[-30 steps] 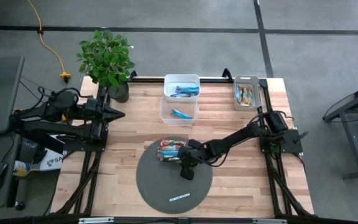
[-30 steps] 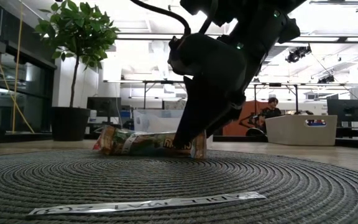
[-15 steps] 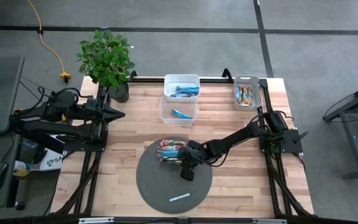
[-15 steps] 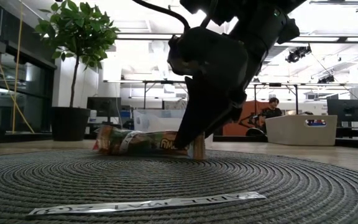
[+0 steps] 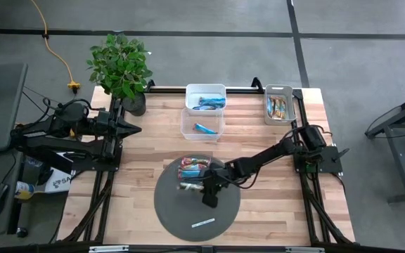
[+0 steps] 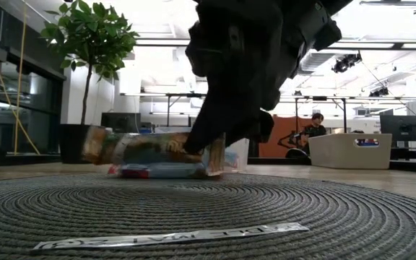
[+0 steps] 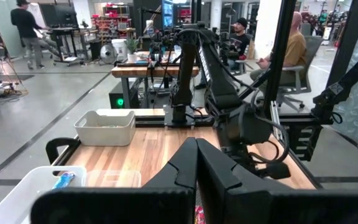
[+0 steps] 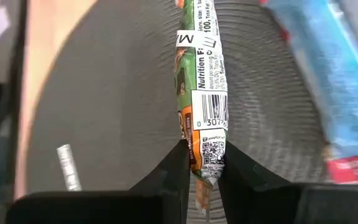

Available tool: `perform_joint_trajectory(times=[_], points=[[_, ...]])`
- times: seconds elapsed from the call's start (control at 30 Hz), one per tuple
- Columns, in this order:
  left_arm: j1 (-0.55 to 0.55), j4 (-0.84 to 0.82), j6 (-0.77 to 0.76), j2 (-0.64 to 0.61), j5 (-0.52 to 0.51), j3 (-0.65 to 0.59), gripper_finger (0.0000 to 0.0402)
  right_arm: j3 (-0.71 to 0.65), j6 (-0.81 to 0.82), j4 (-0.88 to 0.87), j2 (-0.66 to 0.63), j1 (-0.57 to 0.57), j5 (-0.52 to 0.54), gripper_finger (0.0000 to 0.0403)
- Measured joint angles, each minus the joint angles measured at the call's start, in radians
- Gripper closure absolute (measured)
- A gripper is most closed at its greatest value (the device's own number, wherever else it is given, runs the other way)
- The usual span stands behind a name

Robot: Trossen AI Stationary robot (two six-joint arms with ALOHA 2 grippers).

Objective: Pick and place Granola Bars by type
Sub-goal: Put the yellow granola bar into the gray bin

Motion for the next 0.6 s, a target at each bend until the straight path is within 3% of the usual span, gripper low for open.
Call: perform_joint_trajectory(times=[0.37, 0.6], points=[[0.000, 0.000, 0.000, 0.000, 0.000, 0.000, 0.0401, 0.128, -0.008, 0.001, 0.000, 0.000, -0.231, 0.0350], [0.000, 0.000, 0.000, 0.000, 0.000, 0.000, 0.0401, 0.313, -0.075, -0.053, 0.000, 0.000, -0.307, 0.0350]])
